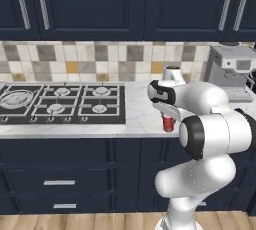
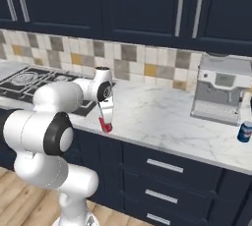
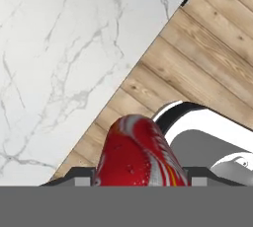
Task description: Four empty soda cans are scattered around the kitchen. Gather all the cans and cluster them next to the stove for recycling.
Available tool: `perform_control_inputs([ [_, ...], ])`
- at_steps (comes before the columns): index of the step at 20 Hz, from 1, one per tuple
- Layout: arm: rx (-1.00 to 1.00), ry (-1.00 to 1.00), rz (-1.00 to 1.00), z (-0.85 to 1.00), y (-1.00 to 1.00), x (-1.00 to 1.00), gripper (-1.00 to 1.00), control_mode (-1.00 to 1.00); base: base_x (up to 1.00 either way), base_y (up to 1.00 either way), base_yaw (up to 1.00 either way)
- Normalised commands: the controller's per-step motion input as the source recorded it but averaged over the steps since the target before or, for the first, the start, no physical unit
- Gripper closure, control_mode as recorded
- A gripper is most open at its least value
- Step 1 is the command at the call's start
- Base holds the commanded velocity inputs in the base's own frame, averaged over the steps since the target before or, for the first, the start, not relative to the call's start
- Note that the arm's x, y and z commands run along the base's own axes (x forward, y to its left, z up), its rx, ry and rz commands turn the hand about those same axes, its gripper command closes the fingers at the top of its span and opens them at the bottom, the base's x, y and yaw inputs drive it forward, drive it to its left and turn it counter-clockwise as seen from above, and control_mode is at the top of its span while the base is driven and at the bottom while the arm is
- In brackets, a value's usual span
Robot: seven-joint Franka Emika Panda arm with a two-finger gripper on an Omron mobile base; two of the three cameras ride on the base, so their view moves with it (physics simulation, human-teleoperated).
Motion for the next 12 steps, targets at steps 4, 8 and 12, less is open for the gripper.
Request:
perform_control_inputs([
  [4,0.00,0.00,0.00,0.00,0.00,0.00,1.00,1.00,0.53,0.41,-0.05],
  [8,0.00,0.00,0.00,0.00,0.00,0.00,1.00,1.00,0.66,0.19,-0.10],
  [12,0.00,0.00,0.00,0.00,0.00,0.00,1.00,1.00,0.58,0.16,-0.03],
])
